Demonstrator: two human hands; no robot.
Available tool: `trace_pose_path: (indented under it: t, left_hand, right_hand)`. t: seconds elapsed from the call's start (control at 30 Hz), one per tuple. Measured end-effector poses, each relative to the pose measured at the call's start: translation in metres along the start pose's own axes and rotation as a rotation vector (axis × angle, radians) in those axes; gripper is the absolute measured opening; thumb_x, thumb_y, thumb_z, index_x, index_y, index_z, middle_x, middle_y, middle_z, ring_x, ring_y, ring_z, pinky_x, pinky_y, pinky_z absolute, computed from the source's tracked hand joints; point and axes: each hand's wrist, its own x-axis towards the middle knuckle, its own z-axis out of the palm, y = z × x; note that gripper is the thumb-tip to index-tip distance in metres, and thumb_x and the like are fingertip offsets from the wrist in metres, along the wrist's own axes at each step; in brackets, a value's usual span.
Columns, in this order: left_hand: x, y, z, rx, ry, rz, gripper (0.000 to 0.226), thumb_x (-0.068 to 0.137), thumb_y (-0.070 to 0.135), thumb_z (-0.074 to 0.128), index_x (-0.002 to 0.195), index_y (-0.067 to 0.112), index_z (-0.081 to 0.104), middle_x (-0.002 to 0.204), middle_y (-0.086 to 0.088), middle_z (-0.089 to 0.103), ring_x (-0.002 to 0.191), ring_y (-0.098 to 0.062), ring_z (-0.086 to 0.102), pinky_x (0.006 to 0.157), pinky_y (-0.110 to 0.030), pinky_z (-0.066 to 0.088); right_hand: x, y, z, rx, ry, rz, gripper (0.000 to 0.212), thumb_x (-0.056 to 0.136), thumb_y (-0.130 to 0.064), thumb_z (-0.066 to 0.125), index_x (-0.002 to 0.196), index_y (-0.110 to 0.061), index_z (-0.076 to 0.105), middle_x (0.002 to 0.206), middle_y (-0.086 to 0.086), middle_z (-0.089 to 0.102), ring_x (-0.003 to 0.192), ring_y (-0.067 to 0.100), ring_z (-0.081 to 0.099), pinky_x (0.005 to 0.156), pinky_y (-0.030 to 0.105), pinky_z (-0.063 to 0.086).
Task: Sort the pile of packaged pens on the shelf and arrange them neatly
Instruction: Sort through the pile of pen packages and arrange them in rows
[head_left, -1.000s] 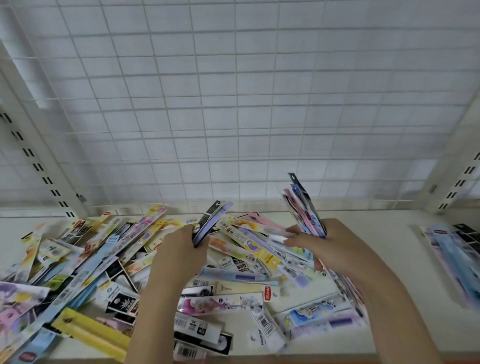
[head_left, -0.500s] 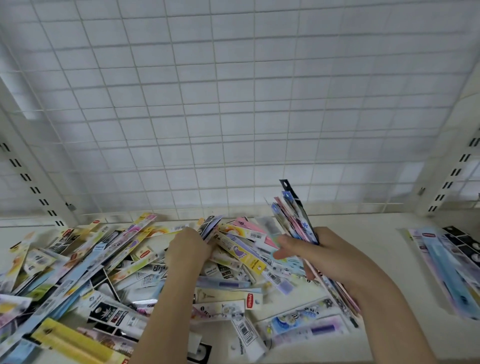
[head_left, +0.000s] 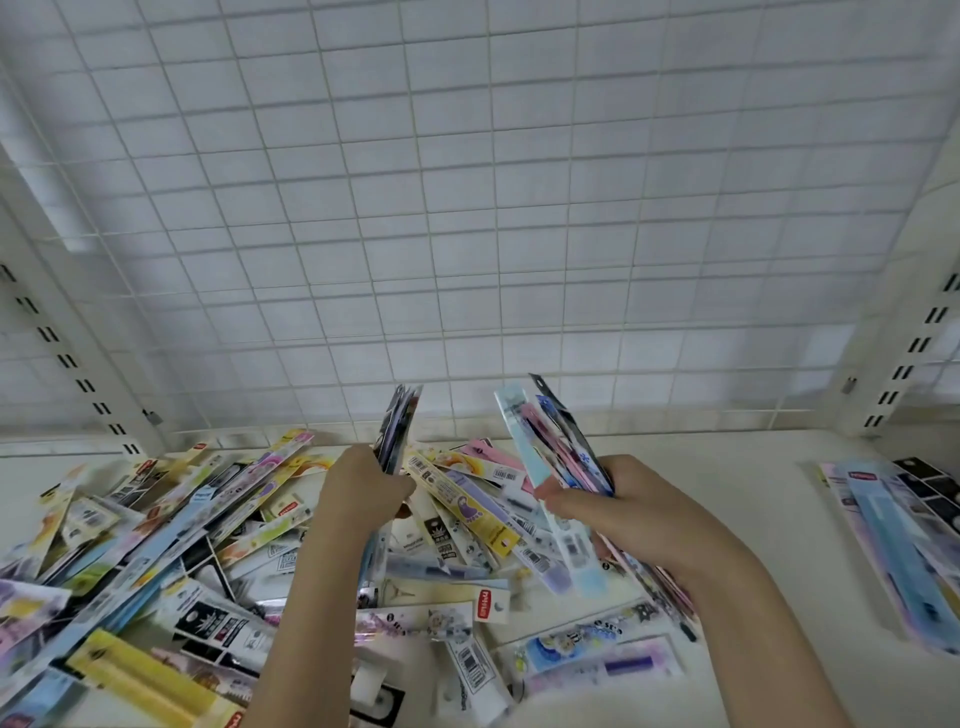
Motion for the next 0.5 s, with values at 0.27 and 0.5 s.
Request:
trace_pose_path:
  t: [0.27, 0.5]
  left_hand:
    - [-0.016, 0.015, -0.003, -0.282, -0.098, 0.05, 0.009, 0.084, 0.006, 0.059, 0.09, -0.001, 0.063, 0.087, -0.017, 0.07, 0.078, -0.027, 0.071, 0.075, -0.035, 0.054]
    - [-0.02, 0.027, -0.007, -0.257, -0.057, 0.222, 0.011, 0.093, 0.014, 0.051, 0.091, 0.01, 0.061, 0.066, 0.001, 0.07, 0.064, -0.009, 0.066, 0.065, -0.022, 0.049]
  right_hand:
    - [0.001, 0.013, -0.011, -0.096, 0.198, 0.027, 0.026, 0.077, -0.026, 0.072, 0.097, -0.02, 0.056, 0.087, -0.003, 0.061, 0.071, 0.015, 0.058, 0.058, 0.025, 0.042]
    - [-0.005, 0.023, -0.025, -0.101, 0.333, 0.001, 0.019, 0.084, -0.022, 0.059, 0.071, -0.009, 0.064, 0.049, -0.01, 0.061, 0.045, 0.002, 0.05, 0.05, 0.02, 0.037]
